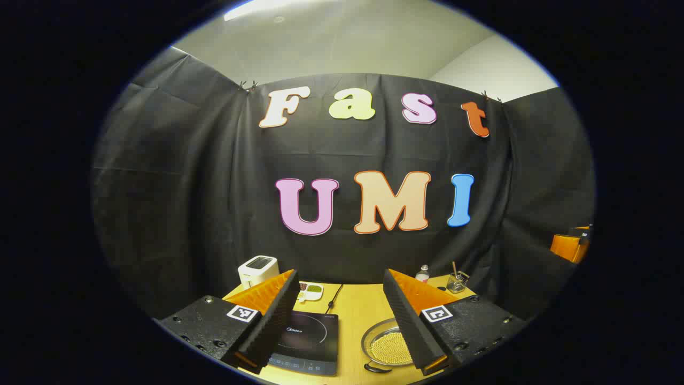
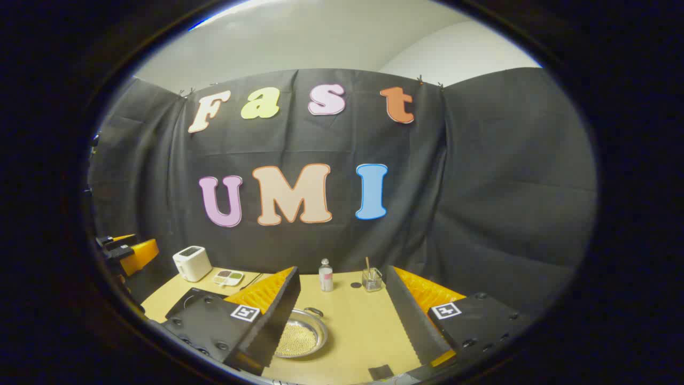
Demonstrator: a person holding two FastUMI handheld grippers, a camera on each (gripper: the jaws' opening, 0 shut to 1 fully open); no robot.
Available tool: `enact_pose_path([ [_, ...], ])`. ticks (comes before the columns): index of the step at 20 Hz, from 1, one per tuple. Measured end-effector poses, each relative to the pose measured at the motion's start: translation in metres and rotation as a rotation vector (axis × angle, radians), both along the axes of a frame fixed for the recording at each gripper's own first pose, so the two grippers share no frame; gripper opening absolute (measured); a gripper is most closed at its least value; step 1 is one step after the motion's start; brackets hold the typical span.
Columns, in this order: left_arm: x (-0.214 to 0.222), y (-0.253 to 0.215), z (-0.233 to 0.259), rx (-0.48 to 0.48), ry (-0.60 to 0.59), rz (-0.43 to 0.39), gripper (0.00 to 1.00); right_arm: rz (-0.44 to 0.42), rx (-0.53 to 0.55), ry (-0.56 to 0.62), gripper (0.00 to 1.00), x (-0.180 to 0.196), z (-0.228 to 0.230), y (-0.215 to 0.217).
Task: First push the handle of the pot to place it horizontally, then grasp the pot with both hands and set it on the induction cooktop.
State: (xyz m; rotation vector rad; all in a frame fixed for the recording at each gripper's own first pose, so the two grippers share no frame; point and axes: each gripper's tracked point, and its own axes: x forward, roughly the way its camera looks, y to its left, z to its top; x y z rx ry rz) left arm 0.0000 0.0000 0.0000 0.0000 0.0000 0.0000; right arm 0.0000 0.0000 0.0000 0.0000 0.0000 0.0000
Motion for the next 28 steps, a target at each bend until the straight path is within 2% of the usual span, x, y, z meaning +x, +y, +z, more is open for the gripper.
enact_pose_path([
  [4, 0.000, -0.002, 0.001, 0.000, -0.002, -0.008, 0.92, -0.006, 0.025, 0.011, 0.95, -0.004, -0.001, -0.004],
  [7, -0.001, 0.000, -0.001, 0.013, 0.004, -0.006, 0.92, -0.017, 0.004, 0.015, 0.94, -0.006, -0.003, -0.005],
  [14, -0.005, 0.012, -0.012, -0.006, 0.025, 0.020, 0.92, 0.001, -0.020, 0.033, 0.95, -0.010, -0.014, 0.006],
  [24, -0.010, 0.019, -0.021, -0.003, 0.042, 0.035, 0.96, 0.032, 0.012, 0.100, 0.95, -0.007, -0.039, 0.011],
  [25, -0.011, 0.020, -0.022, 0.001, 0.043, 0.034, 0.96, 0.031, 0.013, 0.104, 1.00, -0.007, -0.040, 0.011],
  [26, -0.012, 0.020, -0.022, 0.006, 0.043, 0.035, 0.96, 0.031, 0.015, 0.108, 0.95, -0.007, -0.042, 0.011],
  [28, -0.012, 0.022, -0.022, 0.006, 0.044, 0.038, 0.96, 0.032, 0.025, 0.114, 0.95, -0.006, -0.044, 0.011],
])
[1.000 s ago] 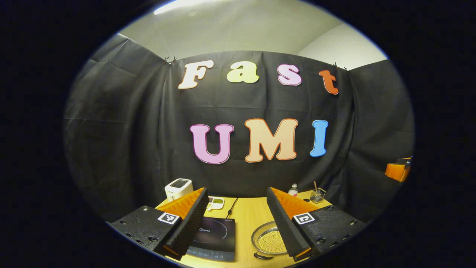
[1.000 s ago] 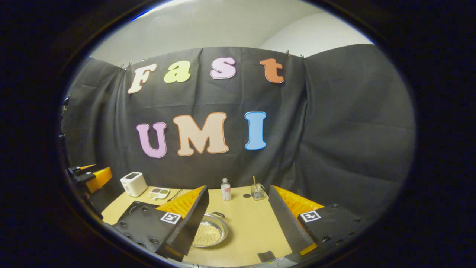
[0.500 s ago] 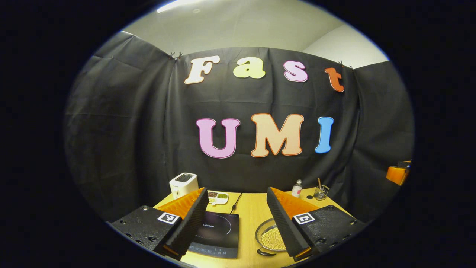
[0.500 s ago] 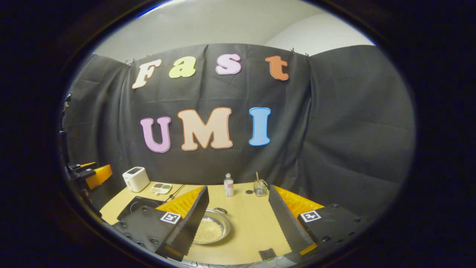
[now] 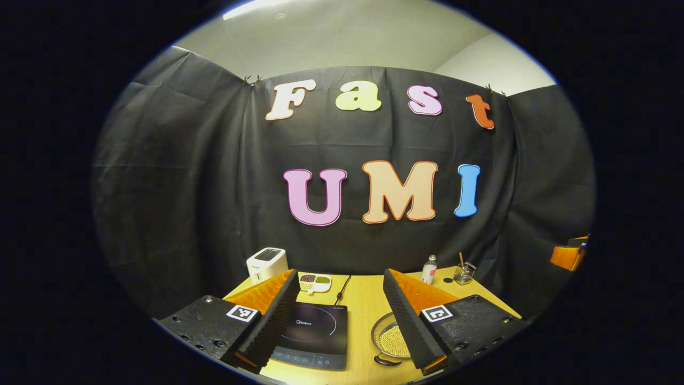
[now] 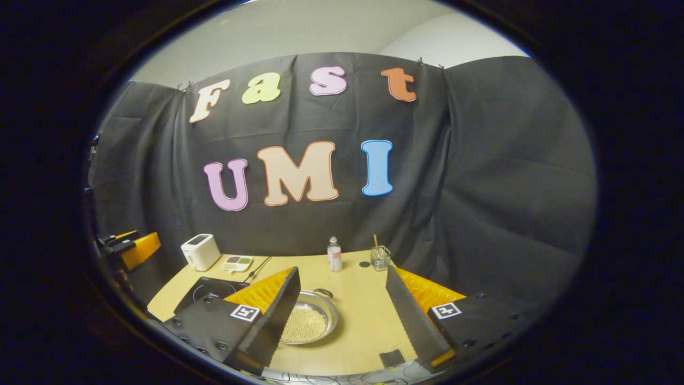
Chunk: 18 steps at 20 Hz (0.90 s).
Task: First push the handle of the pot to place it horizontally, then grasp the pot with both hands and set it on the induction cooktop.
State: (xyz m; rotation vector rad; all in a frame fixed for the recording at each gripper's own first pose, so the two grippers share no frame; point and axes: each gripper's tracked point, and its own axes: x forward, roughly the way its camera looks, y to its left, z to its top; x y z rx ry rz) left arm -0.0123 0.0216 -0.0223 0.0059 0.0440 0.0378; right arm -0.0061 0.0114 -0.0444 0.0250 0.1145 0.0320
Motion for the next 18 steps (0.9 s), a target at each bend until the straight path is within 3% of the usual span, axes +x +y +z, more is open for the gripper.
enact_pose_path([
  [2, -0.001, -0.002, 0.001, -0.016, -0.001, -0.006, 0.92, 0.008, 0.011, 0.009, 0.95, 0.000, -0.004, 0.003],
  [4, -0.002, 0.001, 0.001, -0.025, -0.002, -0.003, 0.96, 0.017, 0.025, 0.014, 0.73, 0.001, -0.006, 0.005],
  [5, -0.003, 0.002, 0.001, -0.031, -0.001, -0.002, 0.92, 0.022, 0.030, 0.017, 0.62, 0.003, -0.009, 0.007],
  [7, -0.004, 0.004, -0.001, -0.032, -0.002, 0.000, 0.95, 0.033, 0.039, 0.022, 0.50, 0.006, -0.013, 0.011],
  [11, -0.011, 0.012, -0.001, -0.006, -0.001, 0.016, 0.92, 0.046, 0.034, 0.058, 0.08, 0.009, -0.029, 0.014],
  [18, -0.018, 0.027, -0.005, 0.001, 0.009, 0.050, 0.92, 0.112, -0.049, 0.171, 0.10, 0.013, -0.076, 0.043],
])
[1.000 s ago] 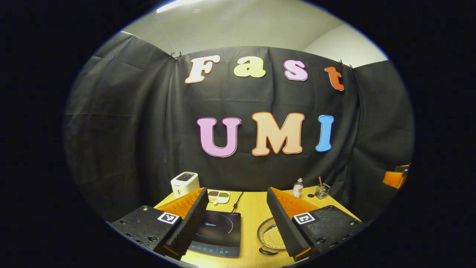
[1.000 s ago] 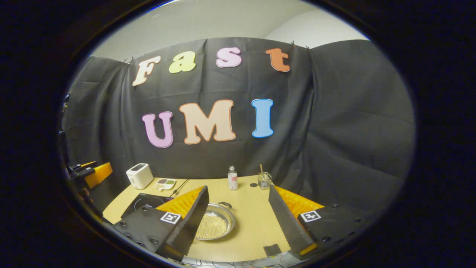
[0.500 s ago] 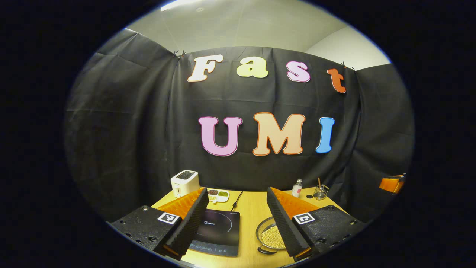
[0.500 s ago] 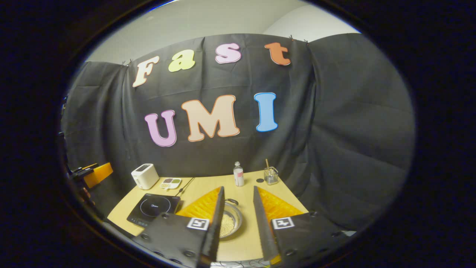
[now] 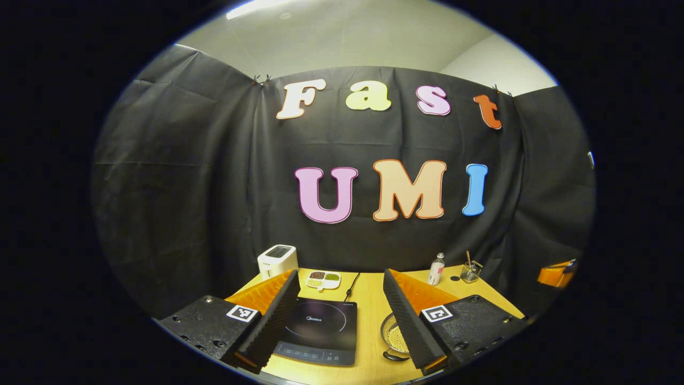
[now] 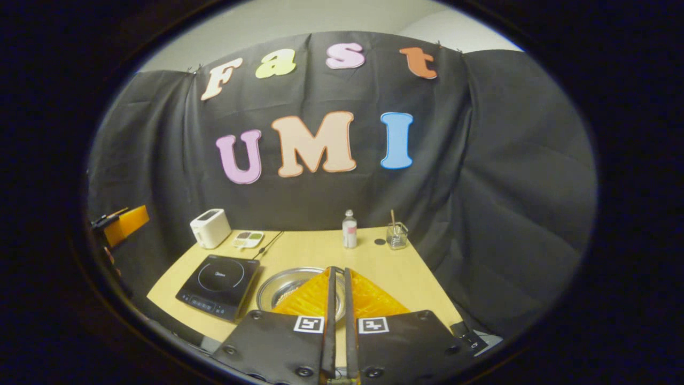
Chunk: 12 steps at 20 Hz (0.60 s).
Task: First push the handle of the pot to place it horizontally, then grasp the pot with both hands and set it on the induction cooktop.
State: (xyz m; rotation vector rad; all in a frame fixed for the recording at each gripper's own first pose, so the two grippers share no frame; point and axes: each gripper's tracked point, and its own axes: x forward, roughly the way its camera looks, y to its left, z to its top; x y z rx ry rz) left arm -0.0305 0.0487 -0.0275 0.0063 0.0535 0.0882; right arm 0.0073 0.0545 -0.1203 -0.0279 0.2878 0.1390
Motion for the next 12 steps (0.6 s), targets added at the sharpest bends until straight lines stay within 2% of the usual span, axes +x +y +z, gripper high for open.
enact_pose_path([
  [4, -0.004, 0.016, -0.007, 0.006, 0.016, 0.037, 0.92, 0.066, 0.011, 0.135, 0.09, -0.002, -0.053, 0.027],
  [5, -0.005, 0.019, -0.011, 0.004, 0.022, 0.047, 0.96, 0.082, 0.016, 0.177, 0.10, -0.003, -0.068, 0.034],
  [6, -0.007, 0.024, -0.012, 0.003, 0.028, 0.059, 0.92, 0.098, 0.022, 0.221, 0.10, -0.004, -0.083, 0.041],
  [9, -0.013, 0.042, -0.020, 0.004, 0.045, 0.099, 0.92, 0.136, 0.026, 0.335, 0.10, -0.009, -0.121, 0.058],
  [10, -0.014, 0.049, -0.022, 0.005, 0.050, 0.110, 0.96, 0.142, 0.026, 0.370, 0.10, -0.010, -0.132, 0.062],
  [12, -0.015, 0.059, -0.025, 0.004, 0.059, 0.133, 0.96, 0.158, 0.033, 0.433, 0.10, -0.012, -0.150, 0.072],
])
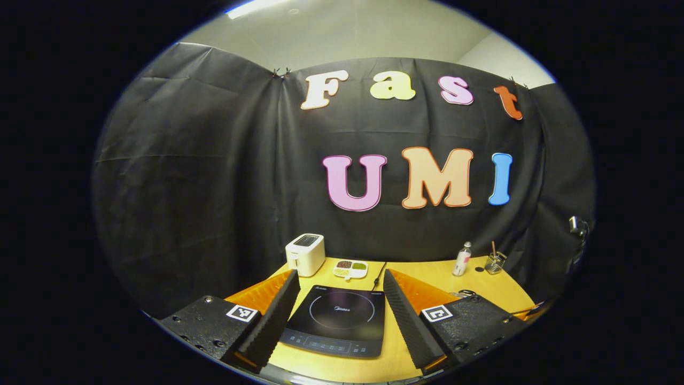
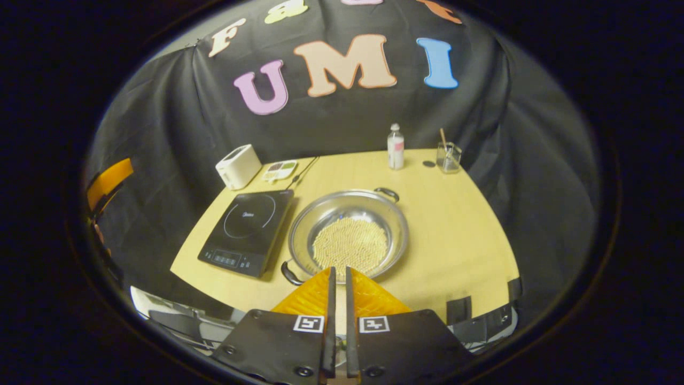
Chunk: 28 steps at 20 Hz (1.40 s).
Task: First push the handle of the pot to place it horizontally, then grasp the pot with both hands and set it on the induction cooktop.
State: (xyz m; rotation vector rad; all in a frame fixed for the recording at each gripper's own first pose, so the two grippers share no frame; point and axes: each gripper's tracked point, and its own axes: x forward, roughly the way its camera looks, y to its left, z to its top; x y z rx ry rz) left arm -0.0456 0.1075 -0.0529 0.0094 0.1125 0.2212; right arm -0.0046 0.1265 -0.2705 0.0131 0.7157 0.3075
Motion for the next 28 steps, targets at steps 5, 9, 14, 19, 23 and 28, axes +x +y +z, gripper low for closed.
enact_pose_path([
  [5, -0.001, 0.019, -0.007, -0.002, 0.018, 0.040, 0.96, 0.018, -0.009, 0.120, 0.10, 0.001, -0.034, 0.020],
  [9, 0.002, 0.031, -0.013, 0.010, 0.032, 0.051, 0.92, 0.031, -0.041, 0.217, 0.10, -0.004, -0.067, 0.031],
  [14, 0.002, 0.043, -0.020, 0.018, 0.052, 0.054, 0.99, 0.006, -0.092, 0.334, 0.10, -0.010, -0.112, 0.035],
  [19, 0.002, 0.048, -0.029, 0.030, 0.079, 0.034, 0.96, -0.013, -0.119, 0.425, 0.04, -0.014, -0.141, 0.045],
  [23, 0.000, 0.050, -0.037, 0.006, 0.099, 0.013, 0.92, -0.020, -0.154, 0.435, 0.04, -0.007, -0.153, 0.050],
  [28, -0.005, 0.059, -0.049, -0.017, 0.123, 0.021, 0.96, -0.023, -0.186, 0.435, 0.00, 0.009, -0.162, 0.059],
])
